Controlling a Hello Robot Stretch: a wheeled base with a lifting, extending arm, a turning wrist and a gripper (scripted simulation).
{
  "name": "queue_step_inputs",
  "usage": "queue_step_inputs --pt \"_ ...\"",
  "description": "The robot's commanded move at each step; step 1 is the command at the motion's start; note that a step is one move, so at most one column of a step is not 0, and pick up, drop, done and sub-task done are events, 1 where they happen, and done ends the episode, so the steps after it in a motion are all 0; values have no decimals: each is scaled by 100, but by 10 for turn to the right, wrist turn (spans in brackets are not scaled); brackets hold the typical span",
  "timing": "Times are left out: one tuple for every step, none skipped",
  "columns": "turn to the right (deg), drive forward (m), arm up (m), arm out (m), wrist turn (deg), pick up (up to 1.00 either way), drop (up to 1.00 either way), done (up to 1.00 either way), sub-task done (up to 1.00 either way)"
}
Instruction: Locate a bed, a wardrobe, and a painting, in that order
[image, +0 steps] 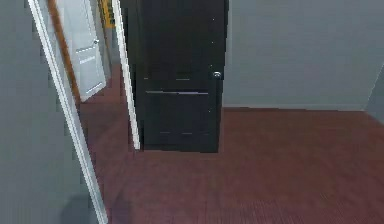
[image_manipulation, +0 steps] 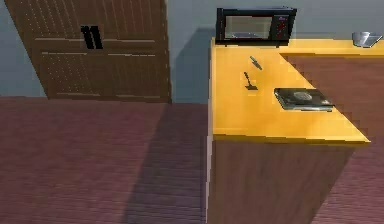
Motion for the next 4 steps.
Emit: queue_step_inputs --pt "0 40 0 0 0 0 0 0 0" --pt "-180 0 0 0 0 0 0 0 0" --pt "0 85 0 0 0 0 0 0 0" --pt "-90 0 0 0 0 0 0 0 0"
